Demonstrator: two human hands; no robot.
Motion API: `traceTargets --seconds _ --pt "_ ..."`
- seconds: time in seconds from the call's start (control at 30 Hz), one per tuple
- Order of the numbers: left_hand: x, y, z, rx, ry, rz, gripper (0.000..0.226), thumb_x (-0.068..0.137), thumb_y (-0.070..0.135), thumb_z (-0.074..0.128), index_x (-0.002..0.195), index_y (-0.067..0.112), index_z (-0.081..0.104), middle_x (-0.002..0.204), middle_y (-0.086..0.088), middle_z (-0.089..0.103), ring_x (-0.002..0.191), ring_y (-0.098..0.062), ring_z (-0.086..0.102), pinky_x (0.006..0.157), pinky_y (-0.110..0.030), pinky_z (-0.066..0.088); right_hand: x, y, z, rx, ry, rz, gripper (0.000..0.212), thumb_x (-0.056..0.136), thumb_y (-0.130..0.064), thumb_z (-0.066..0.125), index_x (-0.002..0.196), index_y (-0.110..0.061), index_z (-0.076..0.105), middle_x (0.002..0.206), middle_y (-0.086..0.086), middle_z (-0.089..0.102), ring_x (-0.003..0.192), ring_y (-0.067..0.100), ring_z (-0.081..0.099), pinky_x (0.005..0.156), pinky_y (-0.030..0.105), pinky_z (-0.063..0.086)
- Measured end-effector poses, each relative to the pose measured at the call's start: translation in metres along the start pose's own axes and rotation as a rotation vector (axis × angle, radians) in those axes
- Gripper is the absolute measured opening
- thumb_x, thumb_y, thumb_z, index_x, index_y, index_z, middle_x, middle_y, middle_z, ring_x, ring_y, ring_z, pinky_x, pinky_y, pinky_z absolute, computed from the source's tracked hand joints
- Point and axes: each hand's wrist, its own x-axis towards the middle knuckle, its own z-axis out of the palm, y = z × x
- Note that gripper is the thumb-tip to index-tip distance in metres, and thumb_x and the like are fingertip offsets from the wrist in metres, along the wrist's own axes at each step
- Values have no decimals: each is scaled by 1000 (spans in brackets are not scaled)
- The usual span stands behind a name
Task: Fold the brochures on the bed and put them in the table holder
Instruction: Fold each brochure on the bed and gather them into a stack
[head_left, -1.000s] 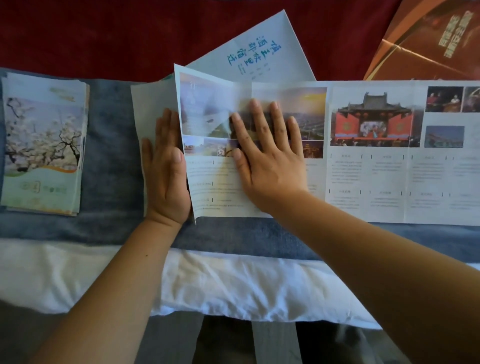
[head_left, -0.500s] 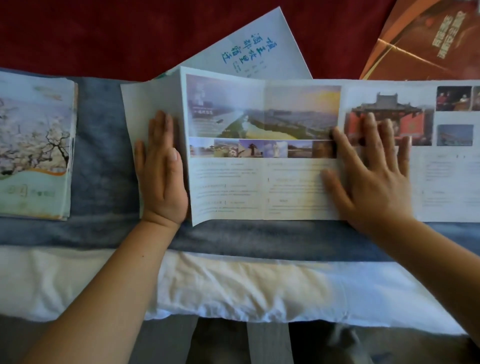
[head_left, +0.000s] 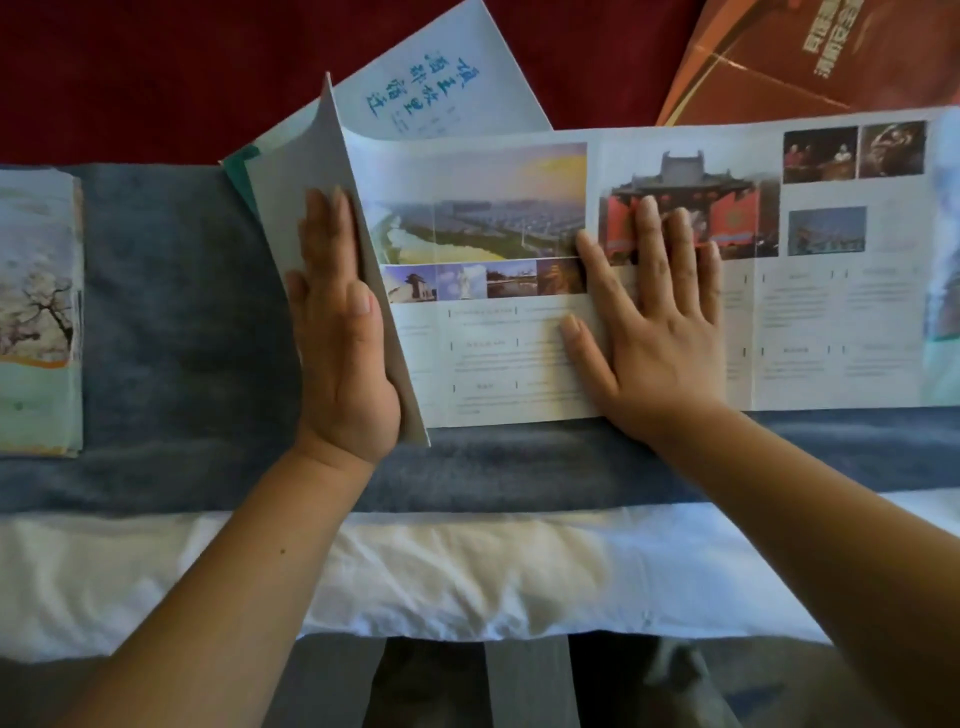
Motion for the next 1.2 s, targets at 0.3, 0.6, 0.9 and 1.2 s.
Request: traceTargets --seconds 0.3,0.6,0.9,1.2 --pt "0 36 53 286 -40 36 67 106 48 23 163 13 12 172 -13 2 160 -24 -2 127 -58 5 1 7 -19 151 -88 -11 68 108 -58 18 167 -29 5 175 5 -7 161 26 -11 129 40 -9" --pt "-4 47 81 431 -53 39 67 104 47 31 162 16 18 172 -11 5 159 -24 1 127 -57 6 -6 53 -37 225 -58 -186 59 107 -36 48 160 -12 38 171 15 21 160 33 10 131 48 9" --pt "-5 30 130 949 -38 7 66 101 45 29 164 24 21 172 -8 9 159 -28 5 127 -50 4 -19 91 -34 49 -4 -44 76 98 -74 33 165 -37 22 175 6 7 160 39 -3 126 64 -2" --pt "-8 23 130 1055 -27 49 68 102 46 28 165 25 14 172 -8 7 159 -29 4 127 -49 4 -27 99 -32 -4 -30 -32 81 99 -77 21 167 -34 8 175 5 1 160 35 -4 126 62 1"
